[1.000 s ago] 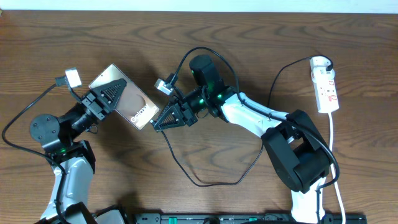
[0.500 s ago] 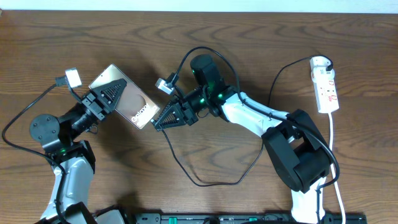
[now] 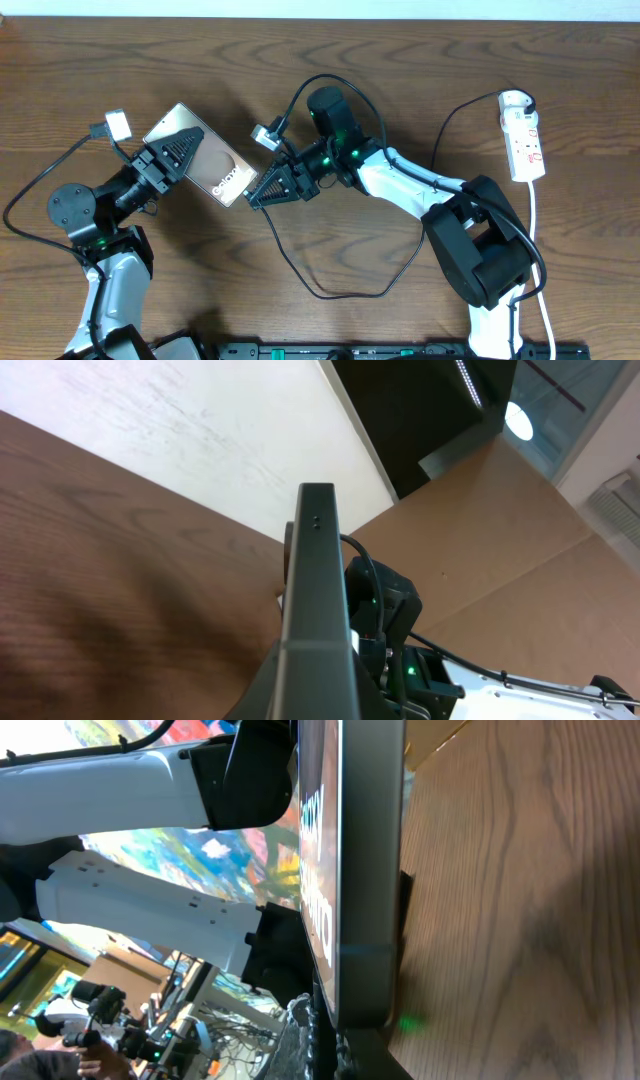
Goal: Plug charger to phone and switch on socket
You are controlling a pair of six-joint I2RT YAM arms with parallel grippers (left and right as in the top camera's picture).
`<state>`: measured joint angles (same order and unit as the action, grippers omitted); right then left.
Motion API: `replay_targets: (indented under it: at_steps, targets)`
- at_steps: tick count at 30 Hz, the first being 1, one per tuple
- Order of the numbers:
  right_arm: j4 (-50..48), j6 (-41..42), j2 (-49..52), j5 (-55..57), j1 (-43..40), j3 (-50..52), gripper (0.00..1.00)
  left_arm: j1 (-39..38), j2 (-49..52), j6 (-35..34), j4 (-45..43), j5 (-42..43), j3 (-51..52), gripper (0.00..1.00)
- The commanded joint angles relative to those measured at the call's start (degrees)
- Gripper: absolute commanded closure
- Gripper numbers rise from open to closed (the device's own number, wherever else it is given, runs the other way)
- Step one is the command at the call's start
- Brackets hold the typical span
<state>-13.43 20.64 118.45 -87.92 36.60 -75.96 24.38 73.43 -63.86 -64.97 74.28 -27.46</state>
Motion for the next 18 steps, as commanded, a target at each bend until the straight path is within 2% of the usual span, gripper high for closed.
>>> replay_targets:
  at_steps: [1,18]
  targets:
    - [-0.98,0.55,-0.59,1.84,-0.66,-0.96,0.99,-0.74,-0.46,0.57,-0.35,7.17,-0.24,0.92]
    - [-1.03,0.31,-0.59,1.81,1.62,-0.96,0.99,-0.74,-0.46,0.52,-0.33,9.2,-0.24,0.93]
